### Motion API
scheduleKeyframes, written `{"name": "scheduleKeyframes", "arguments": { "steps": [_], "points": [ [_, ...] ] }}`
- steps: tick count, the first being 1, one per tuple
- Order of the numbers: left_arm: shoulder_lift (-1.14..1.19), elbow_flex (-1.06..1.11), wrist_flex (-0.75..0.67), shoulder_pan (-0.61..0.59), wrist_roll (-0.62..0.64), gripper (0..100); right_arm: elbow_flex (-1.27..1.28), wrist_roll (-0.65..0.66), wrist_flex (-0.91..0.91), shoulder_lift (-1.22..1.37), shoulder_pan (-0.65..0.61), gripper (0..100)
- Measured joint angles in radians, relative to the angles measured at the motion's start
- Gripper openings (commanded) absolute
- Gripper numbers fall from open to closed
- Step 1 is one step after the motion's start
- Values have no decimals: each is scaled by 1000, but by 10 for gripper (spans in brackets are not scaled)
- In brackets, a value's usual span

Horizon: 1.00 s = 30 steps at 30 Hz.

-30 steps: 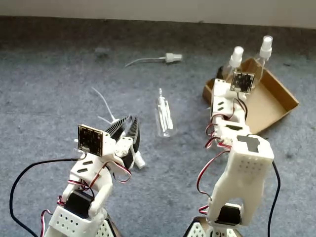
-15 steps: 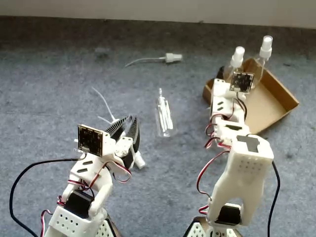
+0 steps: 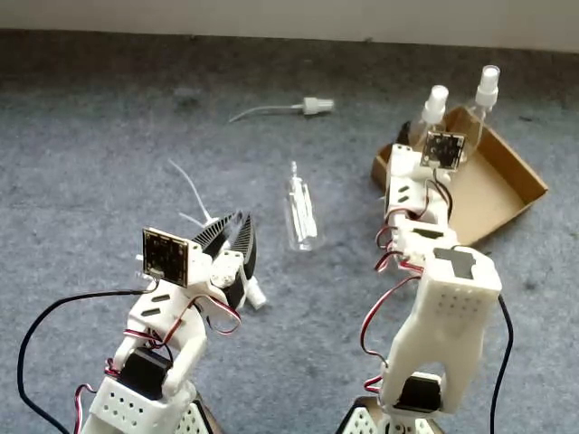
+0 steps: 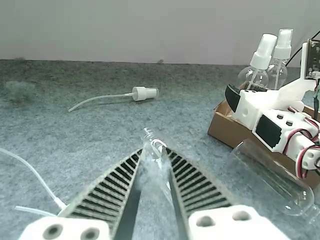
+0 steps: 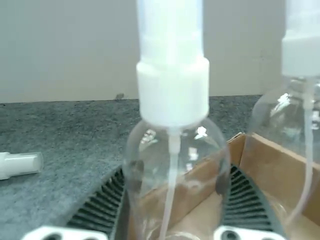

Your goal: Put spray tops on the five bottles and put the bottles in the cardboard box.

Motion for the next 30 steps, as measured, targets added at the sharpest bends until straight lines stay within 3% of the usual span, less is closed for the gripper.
{"name": "scheduleKeyframes", "arguments": {
  "steps": [24, 30],
  "points": [
    [0, 0, 0, 0, 0, 5, 0, 0, 0, -68, 0, 242],
    [0, 0, 0, 0, 0, 5, 0, 0, 126, -175, 0, 242]
  ]
}}
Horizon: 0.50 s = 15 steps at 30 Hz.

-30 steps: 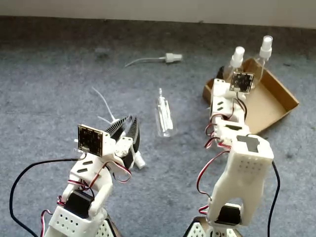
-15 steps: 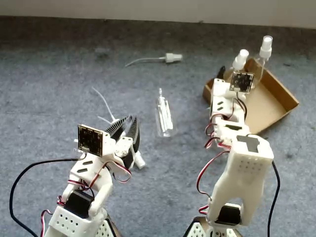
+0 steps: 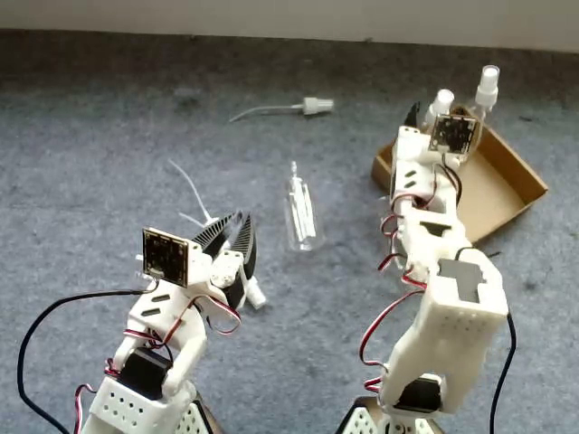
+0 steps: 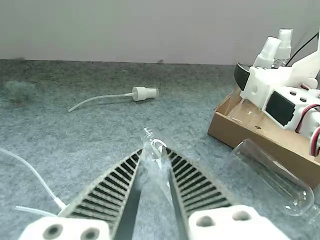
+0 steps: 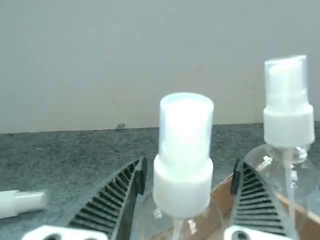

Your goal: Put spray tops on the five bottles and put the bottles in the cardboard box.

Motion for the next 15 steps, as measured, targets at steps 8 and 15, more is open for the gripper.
{"name": "scheduleKeyframes", "arguments": {
  "steps": [8, 15],
  "points": [
    [0, 0, 0, 0, 0, 5, 0, 0, 8, -87, 0, 242],
    [0, 0, 0, 0, 0, 5, 0, 0, 170, -183, 0, 242]
  ]
}}
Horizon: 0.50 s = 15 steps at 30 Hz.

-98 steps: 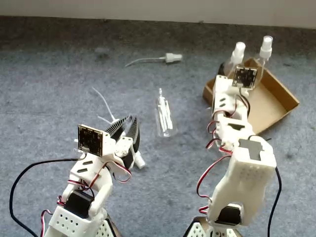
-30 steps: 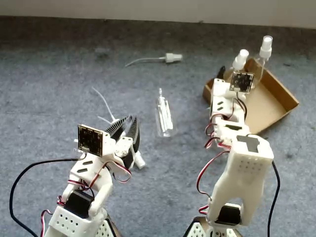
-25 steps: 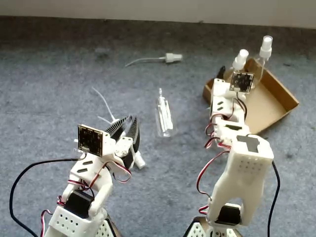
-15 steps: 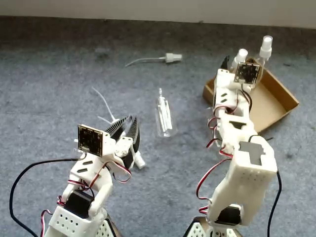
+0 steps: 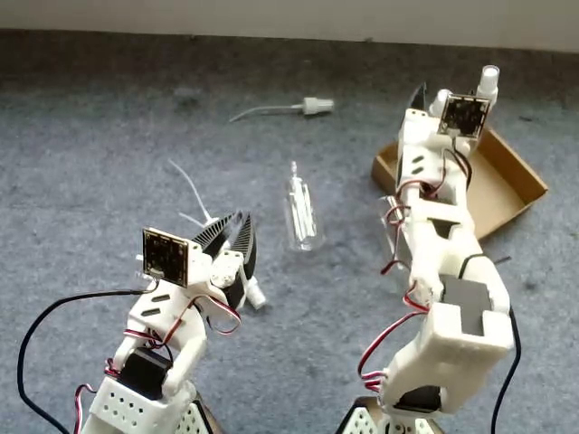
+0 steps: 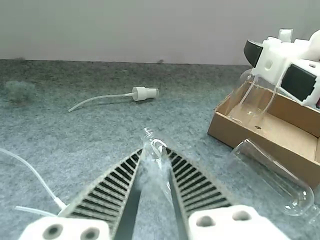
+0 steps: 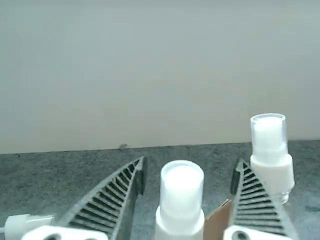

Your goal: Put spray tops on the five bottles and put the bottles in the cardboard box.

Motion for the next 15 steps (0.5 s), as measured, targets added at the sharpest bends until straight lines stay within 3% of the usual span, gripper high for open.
{"name": "scheduleKeyframes", "arguments": {
  "steps": [15],
  "points": [
    [0, 0, 0, 0, 0, 5, 0, 0, 189, -305, 0, 239]
  ]
}}
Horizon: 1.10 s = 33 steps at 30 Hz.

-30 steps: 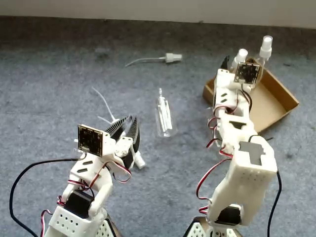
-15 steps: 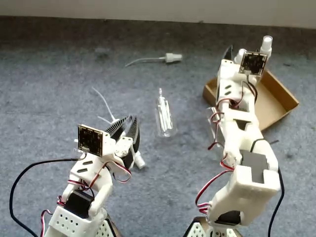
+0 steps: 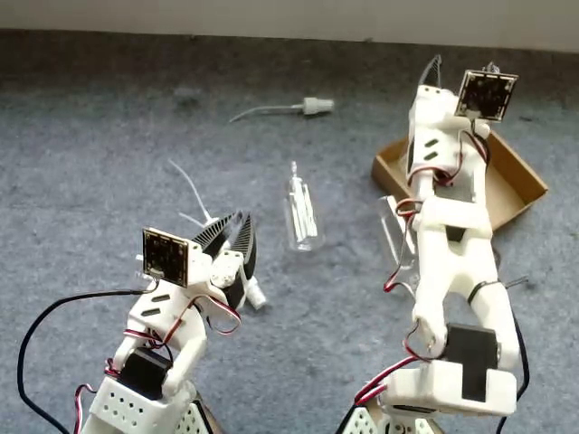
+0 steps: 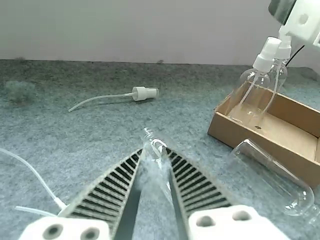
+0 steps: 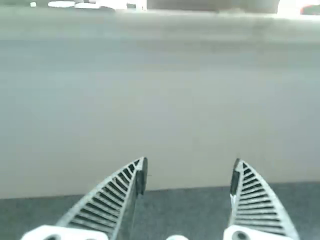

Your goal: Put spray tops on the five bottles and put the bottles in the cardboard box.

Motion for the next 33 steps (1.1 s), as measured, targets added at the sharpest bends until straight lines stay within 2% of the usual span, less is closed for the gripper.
{"name": "scheduleKeyframes", "arguments": {
  "steps": [5, 8, 21, 27, 30, 33],
  "points": [
    [0, 0, 0, 0, 0, 5, 0, 0, 0, -135, 0, 238],
    [0, 0, 0, -2, 0, 5, 0, 0, 74, -232, 0, 238],
    [0, 0, 0, -180, 0, 5, 0, 0, 801, -678, -8, 238],
    [0, 0, 0, -255, 0, 5, 0, 0, 1177, -769, -132, 238],
    [0, 0, 0, -321, 0, 5, 0, 0, 1304, -773, -196, 238],
    [0, 0, 0, -333, 0, 5, 0, 0, 1389, -773, -241, 238]
  ]
}}
